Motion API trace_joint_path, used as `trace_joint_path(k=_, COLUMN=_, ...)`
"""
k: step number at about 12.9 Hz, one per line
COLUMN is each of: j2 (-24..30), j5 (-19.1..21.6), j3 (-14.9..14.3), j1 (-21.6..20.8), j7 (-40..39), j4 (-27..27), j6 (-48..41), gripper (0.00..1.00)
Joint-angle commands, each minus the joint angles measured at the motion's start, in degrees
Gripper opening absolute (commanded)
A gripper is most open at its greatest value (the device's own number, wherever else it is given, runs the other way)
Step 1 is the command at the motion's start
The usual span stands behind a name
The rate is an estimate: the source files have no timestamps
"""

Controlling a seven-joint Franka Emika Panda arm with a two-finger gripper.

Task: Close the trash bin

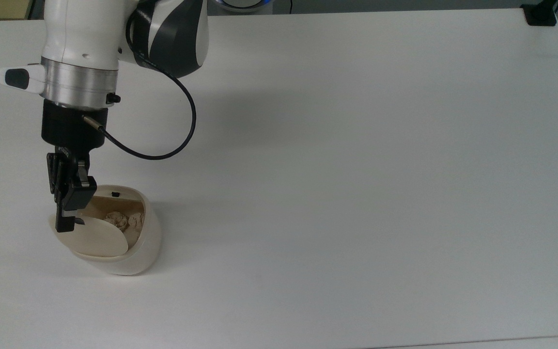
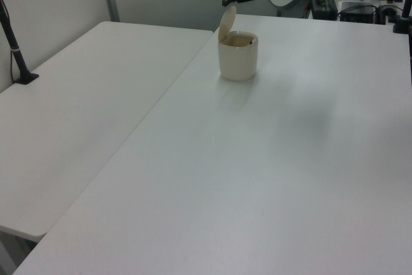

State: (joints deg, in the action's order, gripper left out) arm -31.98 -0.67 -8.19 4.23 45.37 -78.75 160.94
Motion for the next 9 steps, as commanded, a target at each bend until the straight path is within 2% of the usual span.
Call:
trace_joint_path(k=1, j2=3.06, j5=-2.92, j3=-0.08, j1=-0.27, j7=0.07, j4=-3.85, j6=0.86, gripper=0.0)
trace_joint_path(k=3, j2=4.03, j5=-4.24, j3=0.1, j1=-0.27, j7=0.07, j4=-5.53, j6=0.78, gripper=0.0)
trace_joint_path(k=9, j2=3.68, j5=-4.69, j3=0.1, j1=-0.18, j7=0.07, j4=-5.63, j6=0.69, gripper=0.0)
